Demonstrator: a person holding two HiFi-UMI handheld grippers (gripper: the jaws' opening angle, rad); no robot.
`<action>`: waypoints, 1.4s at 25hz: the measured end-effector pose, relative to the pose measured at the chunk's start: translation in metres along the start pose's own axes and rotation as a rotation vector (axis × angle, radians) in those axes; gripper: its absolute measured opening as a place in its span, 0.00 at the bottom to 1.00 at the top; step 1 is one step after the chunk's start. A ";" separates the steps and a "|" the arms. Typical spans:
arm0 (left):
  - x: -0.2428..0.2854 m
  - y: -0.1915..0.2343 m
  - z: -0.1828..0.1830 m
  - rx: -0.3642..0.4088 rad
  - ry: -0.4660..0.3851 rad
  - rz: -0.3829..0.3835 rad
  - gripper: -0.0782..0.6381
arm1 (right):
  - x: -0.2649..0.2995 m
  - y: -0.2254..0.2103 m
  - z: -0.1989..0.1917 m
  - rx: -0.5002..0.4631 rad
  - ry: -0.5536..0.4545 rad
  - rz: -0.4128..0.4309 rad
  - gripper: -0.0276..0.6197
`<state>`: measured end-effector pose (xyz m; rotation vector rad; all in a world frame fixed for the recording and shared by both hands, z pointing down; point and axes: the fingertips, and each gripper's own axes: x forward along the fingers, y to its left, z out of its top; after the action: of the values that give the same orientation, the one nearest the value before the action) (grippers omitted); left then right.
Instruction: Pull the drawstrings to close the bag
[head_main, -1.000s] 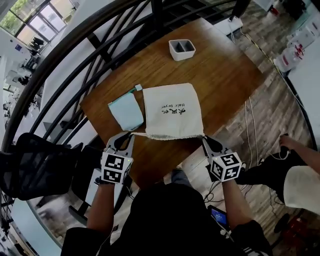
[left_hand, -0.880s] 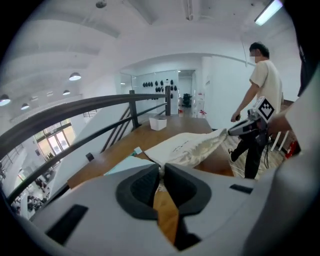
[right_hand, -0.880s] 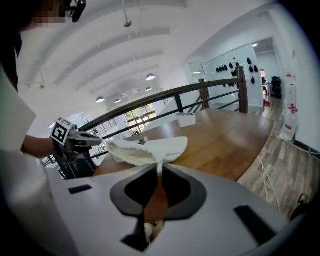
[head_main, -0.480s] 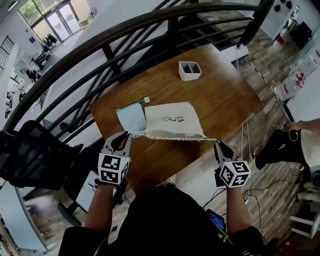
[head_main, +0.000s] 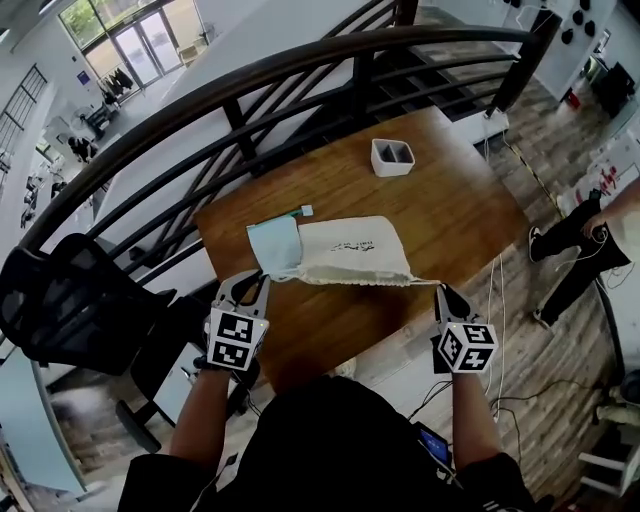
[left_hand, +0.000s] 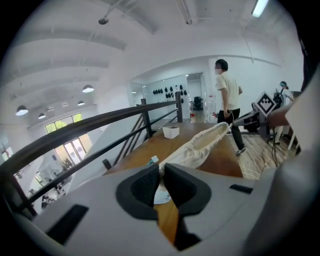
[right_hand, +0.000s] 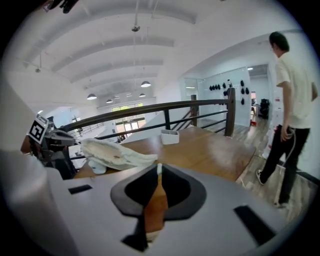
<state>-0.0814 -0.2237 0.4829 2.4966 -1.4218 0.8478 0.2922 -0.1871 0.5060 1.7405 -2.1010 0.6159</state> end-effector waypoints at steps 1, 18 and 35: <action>-0.002 0.008 -0.005 -0.021 0.005 0.017 0.16 | 0.000 -0.013 0.000 0.027 -0.004 -0.026 0.07; -0.003 0.014 -0.018 -0.073 0.019 0.010 0.16 | 0.005 -0.029 0.019 0.077 -0.054 -0.159 0.07; 0.000 0.031 -0.026 -0.293 0.007 0.033 0.16 | -0.001 -0.072 0.013 0.229 -0.074 -0.255 0.07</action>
<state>-0.1176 -0.2304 0.4997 2.2557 -1.4686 0.6015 0.3631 -0.2039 0.5022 2.1441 -1.8707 0.7498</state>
